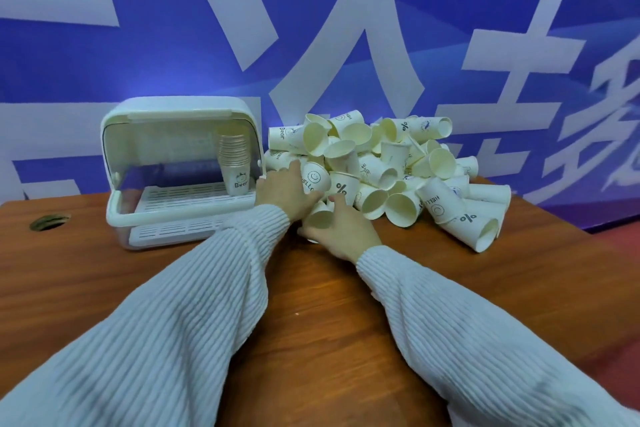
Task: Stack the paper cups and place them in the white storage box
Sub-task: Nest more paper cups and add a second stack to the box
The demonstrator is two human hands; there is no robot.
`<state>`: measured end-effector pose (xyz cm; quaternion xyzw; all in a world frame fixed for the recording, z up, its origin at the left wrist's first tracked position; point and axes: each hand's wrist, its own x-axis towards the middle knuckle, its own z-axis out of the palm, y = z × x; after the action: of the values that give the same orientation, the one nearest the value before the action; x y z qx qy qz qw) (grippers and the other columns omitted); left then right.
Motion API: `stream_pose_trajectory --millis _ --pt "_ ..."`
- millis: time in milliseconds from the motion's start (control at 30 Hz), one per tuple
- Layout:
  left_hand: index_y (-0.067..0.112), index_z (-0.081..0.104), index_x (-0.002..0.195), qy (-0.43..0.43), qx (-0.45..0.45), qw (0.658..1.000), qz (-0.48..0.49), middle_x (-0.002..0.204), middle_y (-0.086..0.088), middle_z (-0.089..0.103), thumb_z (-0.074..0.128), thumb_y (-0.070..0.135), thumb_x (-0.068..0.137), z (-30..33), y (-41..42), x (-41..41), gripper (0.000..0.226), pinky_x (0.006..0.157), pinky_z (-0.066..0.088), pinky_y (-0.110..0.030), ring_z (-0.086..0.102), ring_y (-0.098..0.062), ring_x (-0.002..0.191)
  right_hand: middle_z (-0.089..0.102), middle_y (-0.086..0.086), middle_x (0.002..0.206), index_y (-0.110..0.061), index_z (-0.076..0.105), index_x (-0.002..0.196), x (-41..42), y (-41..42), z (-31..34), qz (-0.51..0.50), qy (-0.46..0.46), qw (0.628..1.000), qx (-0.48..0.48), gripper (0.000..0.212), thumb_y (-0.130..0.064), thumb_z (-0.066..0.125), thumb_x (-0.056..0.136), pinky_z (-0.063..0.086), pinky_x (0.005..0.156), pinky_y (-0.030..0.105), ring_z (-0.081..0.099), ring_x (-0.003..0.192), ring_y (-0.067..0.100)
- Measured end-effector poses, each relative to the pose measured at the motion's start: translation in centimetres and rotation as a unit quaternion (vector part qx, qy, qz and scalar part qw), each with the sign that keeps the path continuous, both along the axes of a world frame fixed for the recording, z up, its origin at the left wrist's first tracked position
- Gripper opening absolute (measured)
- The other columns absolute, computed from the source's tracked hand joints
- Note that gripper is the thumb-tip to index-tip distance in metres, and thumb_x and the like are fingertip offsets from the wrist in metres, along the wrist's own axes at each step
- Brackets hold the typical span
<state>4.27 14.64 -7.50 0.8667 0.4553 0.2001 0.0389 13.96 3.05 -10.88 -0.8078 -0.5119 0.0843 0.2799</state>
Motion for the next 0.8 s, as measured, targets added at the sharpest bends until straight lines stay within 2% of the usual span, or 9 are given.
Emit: stream_pose_trajectory --millis 167,267,400,500,600,700,800 --pt "0.015 0.047 0.143 -0.056 -0.014 0.998 -0.028 0.130 -0.014 0.065 0.060 0.062 0.088 0.5 -0.5 -1.0 0.074 0.101 0.045 -0.047 0.057 -0.038 0.122 0.065 0.003 0.104 -0.024 0.043 0.134 0.9 -0.1 -0.3 -0.010 -0.017 1.000 0.003 0.057 -0.043 0.066 0.085 0.054 0.082 0.040 0.065 0.096 0.026" --pt "0.019 0.047 0.144 -0.097 -0.043 0.994 -0.037 0.128 -0.011 0.065 0.062 0.063 0.085 0.9 -0.5 -1.9 0.075 0.101 0.046 -0.048 0.056 -0.036 0.122 0.063 -0.001 0.111 -0.023 0.050 0.132 1.8 -0.3 0.4 0.021 -0.022 0.999 0.017 0.042 -0.034 0.063 0.093 0.047 0.081 0.035 0.061 0.101 0.021" --pt "0.025 0.051 0.136 -0.163 -0.058 0.984 -0.042 0.114 -0.003 0.069 0.064 0.055 0.082 1.1 -1.0 -3.4 0.063 0.090 0.049 -0.042 0.063 -0.030 0.110 0.071 0.000 0.099 -0.020 0.066 0.106 1.7 -0.5 0.5 0.015 -0.097 0.992 0.082 0.013 -0.026 0.058 0.100 0.054 0.078 0.037 0.066 0.094 0.023" --pt "0.026 0.050 0.132 -0.226 -0.054 0.971 -0.056 0.119 0.001 0.067 0.066 0.052 0.084 1.7 -1.6 -5.0 0.057 0.091 0.051 -0.041 0.063 -0.024 0.107 0.069 -0.003 0.087 -0.022 0.065 0.093 1.3 -0.9 1.2 0.000 -0.124 0.987 0.104 0.012 -0.029 0.056 0.096 0.052 0.070 0.036 0.065 0.085 0.023" --pt "0.031 0.048 0.128 -0.308 -0.041 0.949 -0.052 0.111 0.008 0.067 0.068 0.054 0.084 2.5 -1.4 -6.8 0.054 0.081 0.048 -0.036 0.065 -0.018 0.099 0.063 -0.006 0.076 -0.023 0.059 0.082 0.8 -1.3 3.1 -0.038 -0.119 0.978 0.168 0.014 -0.035 0.057 0.089 0.047 0.065 0.036 0.059 0.076 0.021" --pt "0.032 0.037 0.141 -0.377 -0.029 0.925 -0.024 0.128 0.004 0.062 0.070 0.051 0.077 3.1 -0.7 -9.3 0.074 0.093 0.050 -0.041 0.061 -0.021 0.112 0.064 -0.008 0.077 -0.024 0.059 0.086 -0.2 -0.9 5.7 -0.058 -0.050 0.968 0.237 0.013 -0.037 0.056 0.090 0.041 0.068 0.035 0.058 0.077 0.017" --pt "0.030 0.030 0.148 -0.409 -0.031 0.912 0.026 0.136 -0.006 0.055 0.072 0.038 0.077 3.2 0.1 -11.9 0.082 0.099 0.046 -0.041 0.055 -0.027 0.117 0.063 -0.008 0.077 -0.024 0.060 0.087 -2.1 1.2 7.8 -0.043 0.004 0.962 0.269 0.012 -0.035 0.056 0.089 0.046 0.070 0.035 0.060 0.079 0.017"
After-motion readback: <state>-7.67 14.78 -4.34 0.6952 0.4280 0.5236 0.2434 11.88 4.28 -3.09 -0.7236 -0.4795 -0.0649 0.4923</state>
